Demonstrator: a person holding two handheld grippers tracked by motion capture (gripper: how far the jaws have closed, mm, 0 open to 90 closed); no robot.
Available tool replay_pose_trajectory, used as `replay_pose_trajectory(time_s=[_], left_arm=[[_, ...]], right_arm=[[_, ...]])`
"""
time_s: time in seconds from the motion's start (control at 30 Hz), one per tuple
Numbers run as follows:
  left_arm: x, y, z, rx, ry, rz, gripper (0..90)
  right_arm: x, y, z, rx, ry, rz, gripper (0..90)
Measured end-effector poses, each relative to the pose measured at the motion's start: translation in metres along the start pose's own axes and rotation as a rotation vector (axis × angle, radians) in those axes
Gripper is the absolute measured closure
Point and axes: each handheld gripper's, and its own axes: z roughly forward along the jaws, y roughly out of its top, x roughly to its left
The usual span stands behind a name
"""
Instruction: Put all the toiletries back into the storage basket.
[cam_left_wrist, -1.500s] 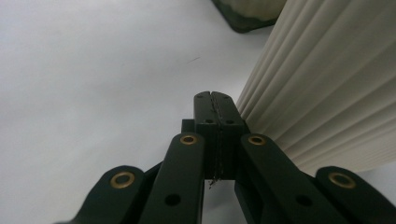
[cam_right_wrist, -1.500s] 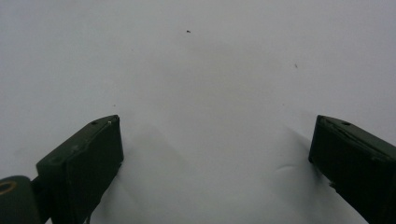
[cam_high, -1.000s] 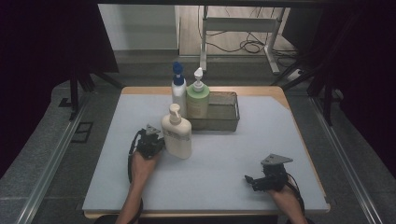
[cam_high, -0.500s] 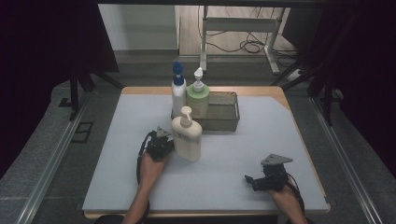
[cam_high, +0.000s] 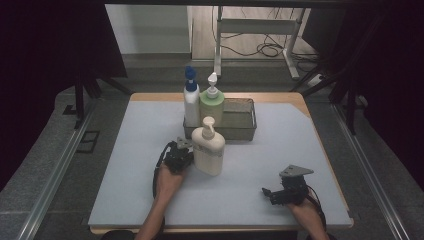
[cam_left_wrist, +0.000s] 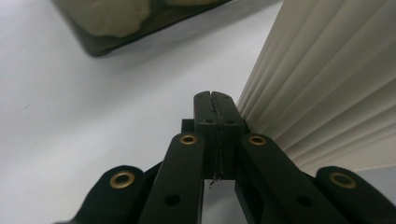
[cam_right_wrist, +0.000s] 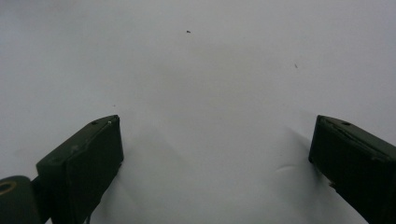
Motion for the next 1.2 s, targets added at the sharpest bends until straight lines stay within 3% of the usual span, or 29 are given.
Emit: replay_pose_trajectory(time_s=[1.2], left_arm=[[-0.071,0.018,0.018,0.032,-0.101,0.137,88.6]], right_arm=[[0.0,0.0,0.0,0.001,0.0,0.003,2.8]])
